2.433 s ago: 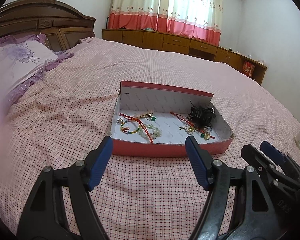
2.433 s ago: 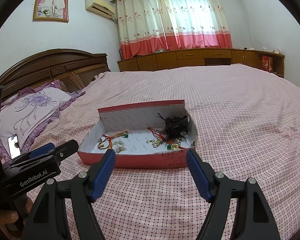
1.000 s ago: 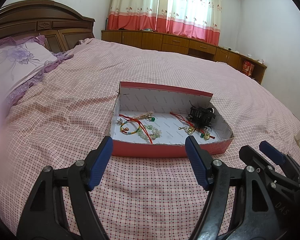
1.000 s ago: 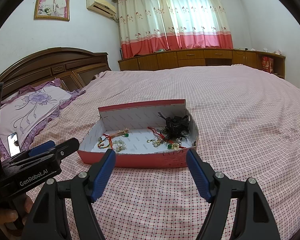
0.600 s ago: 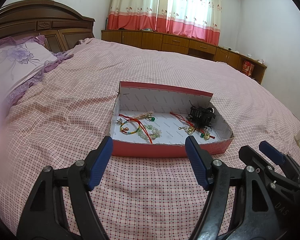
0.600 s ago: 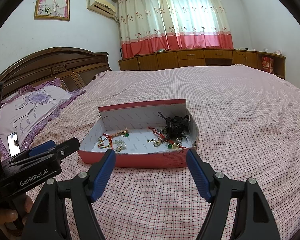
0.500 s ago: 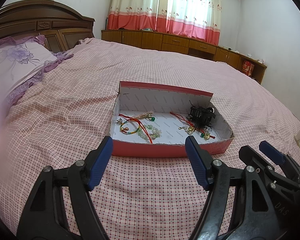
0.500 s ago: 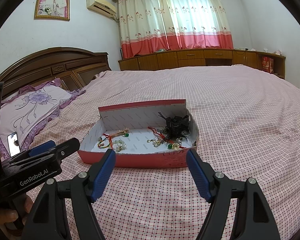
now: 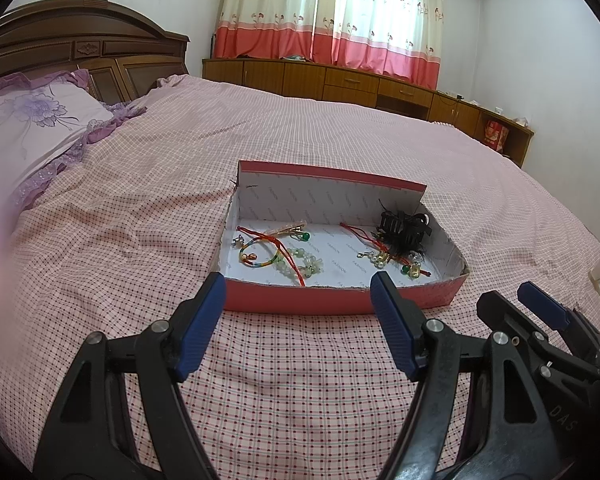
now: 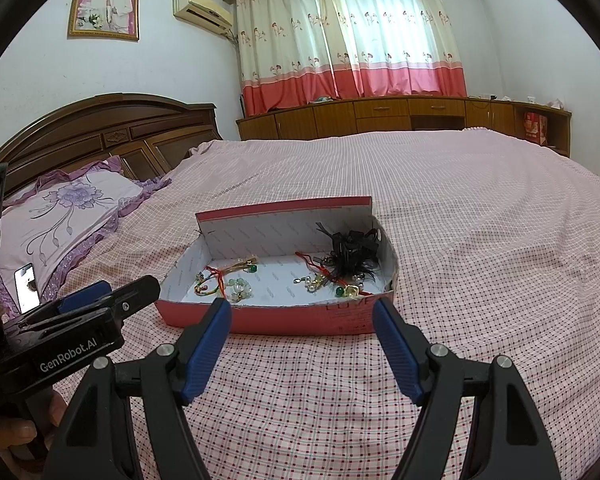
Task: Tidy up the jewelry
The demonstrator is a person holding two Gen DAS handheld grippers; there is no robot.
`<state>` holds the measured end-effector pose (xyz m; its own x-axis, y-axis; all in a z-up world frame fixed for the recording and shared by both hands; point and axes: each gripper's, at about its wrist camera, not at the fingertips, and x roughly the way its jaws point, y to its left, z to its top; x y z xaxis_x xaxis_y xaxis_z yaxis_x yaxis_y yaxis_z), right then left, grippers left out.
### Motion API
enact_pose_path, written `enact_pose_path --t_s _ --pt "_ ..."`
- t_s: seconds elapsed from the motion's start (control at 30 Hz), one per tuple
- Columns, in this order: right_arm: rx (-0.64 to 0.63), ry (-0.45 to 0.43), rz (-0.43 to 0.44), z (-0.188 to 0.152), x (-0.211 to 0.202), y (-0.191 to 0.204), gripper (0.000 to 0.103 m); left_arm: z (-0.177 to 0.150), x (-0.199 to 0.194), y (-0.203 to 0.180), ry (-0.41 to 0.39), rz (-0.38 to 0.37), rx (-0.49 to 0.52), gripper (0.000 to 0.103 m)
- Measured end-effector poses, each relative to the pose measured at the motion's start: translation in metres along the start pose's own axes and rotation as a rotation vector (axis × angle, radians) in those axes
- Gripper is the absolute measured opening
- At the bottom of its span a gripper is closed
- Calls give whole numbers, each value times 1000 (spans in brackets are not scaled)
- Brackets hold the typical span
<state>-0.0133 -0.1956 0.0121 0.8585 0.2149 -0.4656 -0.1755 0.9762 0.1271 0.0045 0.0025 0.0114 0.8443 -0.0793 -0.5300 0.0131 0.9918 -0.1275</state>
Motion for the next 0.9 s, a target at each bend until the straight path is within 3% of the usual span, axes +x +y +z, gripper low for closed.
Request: enact_pose_path --t_s 0.9 --pt "-2 3 -1 -2 0 -1 75 -6 10 2 29 4 5 67"
